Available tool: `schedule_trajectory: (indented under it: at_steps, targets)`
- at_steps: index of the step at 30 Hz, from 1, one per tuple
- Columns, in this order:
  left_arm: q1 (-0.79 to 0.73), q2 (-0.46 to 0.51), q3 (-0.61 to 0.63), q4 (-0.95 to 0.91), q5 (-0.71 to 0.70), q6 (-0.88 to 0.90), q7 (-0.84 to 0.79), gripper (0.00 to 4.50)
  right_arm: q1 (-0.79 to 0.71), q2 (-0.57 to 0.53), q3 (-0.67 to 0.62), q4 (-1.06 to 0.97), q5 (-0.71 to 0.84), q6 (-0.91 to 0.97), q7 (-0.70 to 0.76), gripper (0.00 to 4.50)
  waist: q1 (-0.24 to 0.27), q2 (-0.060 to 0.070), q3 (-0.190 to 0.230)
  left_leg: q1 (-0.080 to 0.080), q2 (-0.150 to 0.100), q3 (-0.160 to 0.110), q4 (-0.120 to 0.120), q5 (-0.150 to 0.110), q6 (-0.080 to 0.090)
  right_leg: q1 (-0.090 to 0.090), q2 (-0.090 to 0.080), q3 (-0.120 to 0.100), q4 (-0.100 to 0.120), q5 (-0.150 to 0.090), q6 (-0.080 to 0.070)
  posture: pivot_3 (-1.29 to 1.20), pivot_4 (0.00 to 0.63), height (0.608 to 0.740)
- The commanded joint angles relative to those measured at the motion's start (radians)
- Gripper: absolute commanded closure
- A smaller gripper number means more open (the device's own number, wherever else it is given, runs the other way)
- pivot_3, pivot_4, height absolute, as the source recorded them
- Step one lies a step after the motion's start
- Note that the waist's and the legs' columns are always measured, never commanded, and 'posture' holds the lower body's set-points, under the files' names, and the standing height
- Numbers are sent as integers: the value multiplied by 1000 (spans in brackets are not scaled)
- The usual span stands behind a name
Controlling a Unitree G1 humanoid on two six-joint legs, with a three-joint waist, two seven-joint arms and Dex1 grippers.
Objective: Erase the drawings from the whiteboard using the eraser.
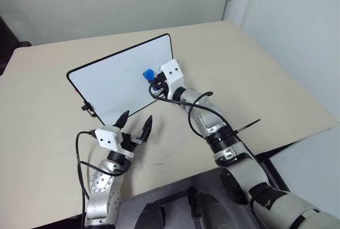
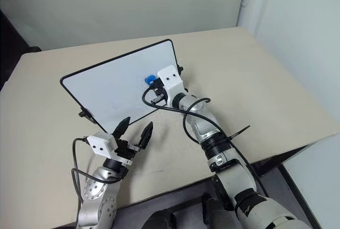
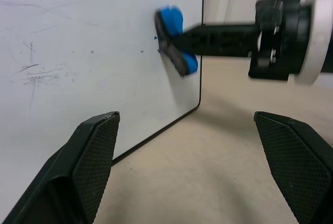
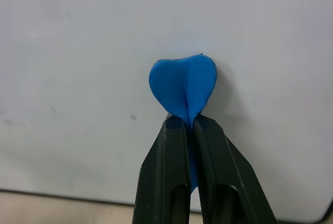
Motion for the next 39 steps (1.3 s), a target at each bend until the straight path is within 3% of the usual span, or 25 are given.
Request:
schedule_trajectory:
  at_steps: [1,13,18,39]
  targets:
    - [0,1,5,-16,-3,-13,-5,0,-35,18,-12,-89,29,25,14,4489,0,0,0,0,0,0,0,0,0,0,0,0,0,0,0,0,150,740]
    - [7,-2,-9,-33,0,-5,-4,0,-6,-8,37,78,-61,55,-29,4489,0,0,0,1,0,0,0,-2,0,1,0,0,0,0,-3,0,150,740]
    - [19,0,-9,-47,-3,-4,-2,0,-2,-7,36,102,-75,62,-30,4489,0,0,0,1,0,0,0,0,1,1,0,0,0,-2,3,0,150,740]
    - [2,-10,-17,-21,-7,-6,-12,0,-78,4,0,-142,-13,179,9,4489,1,0,0,0,0,1,0,-1,0,-1,0,0,0,0,0,0,150,740]
